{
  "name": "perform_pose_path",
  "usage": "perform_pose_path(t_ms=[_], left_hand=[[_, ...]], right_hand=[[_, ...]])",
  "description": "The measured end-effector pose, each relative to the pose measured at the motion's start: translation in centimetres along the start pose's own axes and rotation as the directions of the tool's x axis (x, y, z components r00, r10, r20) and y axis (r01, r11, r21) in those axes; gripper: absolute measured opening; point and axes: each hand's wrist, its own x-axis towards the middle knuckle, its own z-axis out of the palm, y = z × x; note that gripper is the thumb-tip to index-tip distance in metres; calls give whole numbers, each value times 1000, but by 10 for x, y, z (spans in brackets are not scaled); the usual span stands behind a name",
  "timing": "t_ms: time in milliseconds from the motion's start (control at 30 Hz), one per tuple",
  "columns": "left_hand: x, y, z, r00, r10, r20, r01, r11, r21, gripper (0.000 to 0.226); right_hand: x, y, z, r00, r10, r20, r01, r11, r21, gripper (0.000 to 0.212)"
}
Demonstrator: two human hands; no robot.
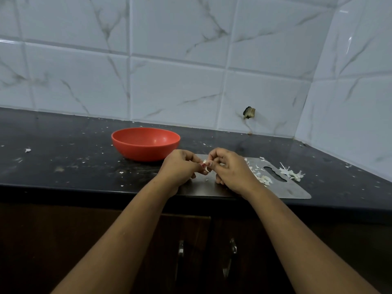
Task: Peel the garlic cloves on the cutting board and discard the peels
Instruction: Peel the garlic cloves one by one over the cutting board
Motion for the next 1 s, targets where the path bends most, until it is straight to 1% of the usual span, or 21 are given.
perform_pose_path(t_ms=[133,233,367,500,600,733,1000], left_hand=[[-2,1,0,1000,10,-2,-10,1000,-8,6],[-3,3,1,1000,7,-10,-7,1000,16,7],[-5,4,2,1000,16,-18,-15,998,55,9],[-6,3,2,999,26,-21,-25,998,56,11],[-6,2,2,999,32,-10,-32,998,50,10],[-7,3,2,999,45,-9,-44,998,43,10],[-11,4,3,995,95,-27,-91,990,105,7]], right_hand=[[-1,-1,-1,1000,-3,20,3,1000,-21,9],[-1,0,-2,1000,6,25,-6,1000,-14,6],[0,0,-2,998,35,61,-35,999,2,10],[0,0,-2,996,43,75,-43,999,3,4],[0,1,-3,995,43,87,-43,999,-3,4],[2,1,-4,993,34,110,-31,999,-34,4],[2,3,-6,989,-2,149,14,997,-77,6]])
